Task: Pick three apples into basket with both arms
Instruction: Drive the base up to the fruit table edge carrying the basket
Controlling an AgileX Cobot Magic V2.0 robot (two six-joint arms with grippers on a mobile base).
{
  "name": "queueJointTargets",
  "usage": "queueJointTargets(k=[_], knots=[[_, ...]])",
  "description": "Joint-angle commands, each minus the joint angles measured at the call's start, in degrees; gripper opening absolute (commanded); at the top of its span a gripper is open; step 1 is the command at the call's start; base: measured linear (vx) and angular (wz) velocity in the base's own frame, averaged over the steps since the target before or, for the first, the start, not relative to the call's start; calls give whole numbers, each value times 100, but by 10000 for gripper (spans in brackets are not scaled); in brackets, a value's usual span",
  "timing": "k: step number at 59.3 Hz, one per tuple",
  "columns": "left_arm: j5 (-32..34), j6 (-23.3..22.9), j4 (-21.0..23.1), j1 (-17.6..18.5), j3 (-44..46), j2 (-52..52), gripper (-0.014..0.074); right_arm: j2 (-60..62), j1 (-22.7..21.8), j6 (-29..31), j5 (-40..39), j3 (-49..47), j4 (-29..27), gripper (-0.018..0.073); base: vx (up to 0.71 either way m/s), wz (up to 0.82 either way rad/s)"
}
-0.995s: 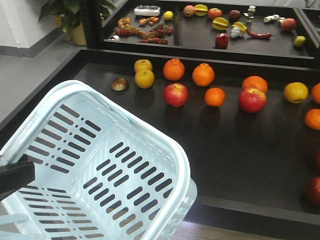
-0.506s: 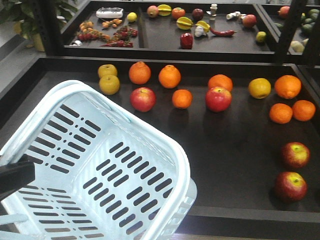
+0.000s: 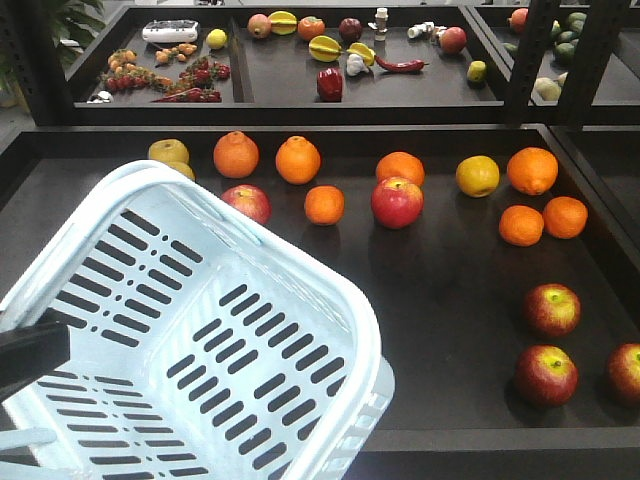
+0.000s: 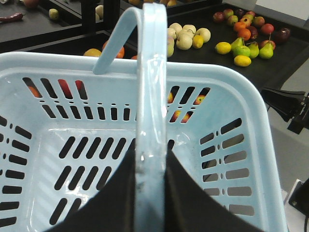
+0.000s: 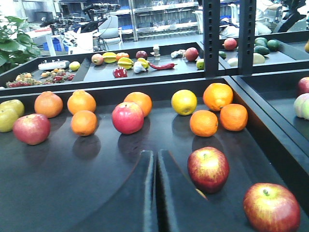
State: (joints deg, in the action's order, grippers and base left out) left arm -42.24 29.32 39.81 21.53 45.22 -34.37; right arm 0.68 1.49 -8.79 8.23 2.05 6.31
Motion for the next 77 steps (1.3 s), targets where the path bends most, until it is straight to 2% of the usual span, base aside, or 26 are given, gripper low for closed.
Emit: queueJointTargets(k=[1,77], knots=[[508,-22,275,34,167,-6,-6,-68,-35,62,-446,29,74,-5,5,-6],[508,-22,275,34,167,-6,-6,-68,-35,62,-446,29,74,-5,7,0]])
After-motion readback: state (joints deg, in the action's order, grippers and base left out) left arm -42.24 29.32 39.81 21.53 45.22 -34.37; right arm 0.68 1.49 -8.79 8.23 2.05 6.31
